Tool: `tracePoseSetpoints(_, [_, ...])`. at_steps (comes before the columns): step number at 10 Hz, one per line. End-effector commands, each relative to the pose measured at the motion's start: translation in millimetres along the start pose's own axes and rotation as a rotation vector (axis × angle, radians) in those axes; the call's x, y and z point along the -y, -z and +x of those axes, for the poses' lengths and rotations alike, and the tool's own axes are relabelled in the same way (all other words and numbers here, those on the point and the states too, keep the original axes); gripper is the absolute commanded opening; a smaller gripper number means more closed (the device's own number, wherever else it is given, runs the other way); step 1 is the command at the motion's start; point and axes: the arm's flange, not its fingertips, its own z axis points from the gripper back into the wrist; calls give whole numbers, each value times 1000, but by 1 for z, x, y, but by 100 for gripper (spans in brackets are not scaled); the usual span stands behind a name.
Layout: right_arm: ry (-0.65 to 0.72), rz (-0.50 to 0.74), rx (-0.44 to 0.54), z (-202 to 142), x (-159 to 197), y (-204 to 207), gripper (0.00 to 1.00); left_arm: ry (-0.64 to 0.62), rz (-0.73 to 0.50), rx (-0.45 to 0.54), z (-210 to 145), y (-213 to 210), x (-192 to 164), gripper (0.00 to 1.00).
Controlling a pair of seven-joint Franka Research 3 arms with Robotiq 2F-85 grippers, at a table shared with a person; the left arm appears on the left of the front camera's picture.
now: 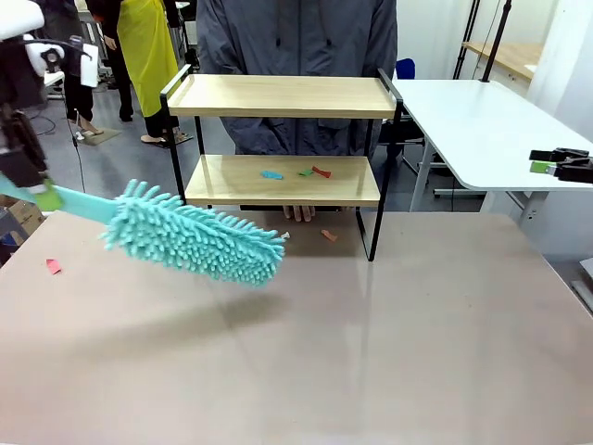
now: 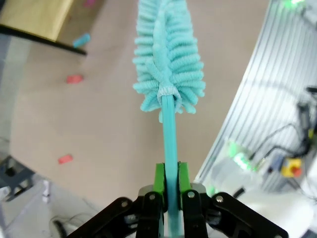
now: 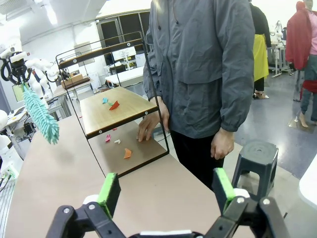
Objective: Clean the shelf.
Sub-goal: Clean the specific section of the Shelf indicated by the human with the Duster.
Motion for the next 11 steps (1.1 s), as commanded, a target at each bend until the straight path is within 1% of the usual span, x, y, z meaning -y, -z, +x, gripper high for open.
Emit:
tracePoseSetpoints(1, [-5, -1, 3, 4, -2, 2, 100, -85, 24, 152, 14, 22, 31, 13])
tracePoseSetpoints(3, [-5, -1, 3, 4, -2, 2, 100, -208, -3, 178, 49, 40, 70, 13])
tracePoseSetpoints(4, [-5, -1, 3, 4, -2, 2, 100, -315, -15, 211, 63, 46, 84, 13])
tracePoseSetpoints(5, [-5, -1, 3, 4, -2, 2, 100, -374, -8, 216, 76, 57, 96, 13])
tracePoseSetpoints(7, [-5, -1, 3, 4, -2, 2, 100, -394, -39, 188, 104, 77, 107, 13])
tracePoseSetpoints(8, [-5, -1, 3, 4, -2, 2, 100, -448, -75, 202, 113, 79, 104, 13])
tracePoseSetpoints(9, [-5, -1, 3, 4, -2, 2, 100, -376, -30, 178, 93, 69, 111, 13])
tracePoseSetpoints(11, [-5, -1, 3, 4, -2, 2, 100, -376, -30, 178, 93, 69, 111, 13])
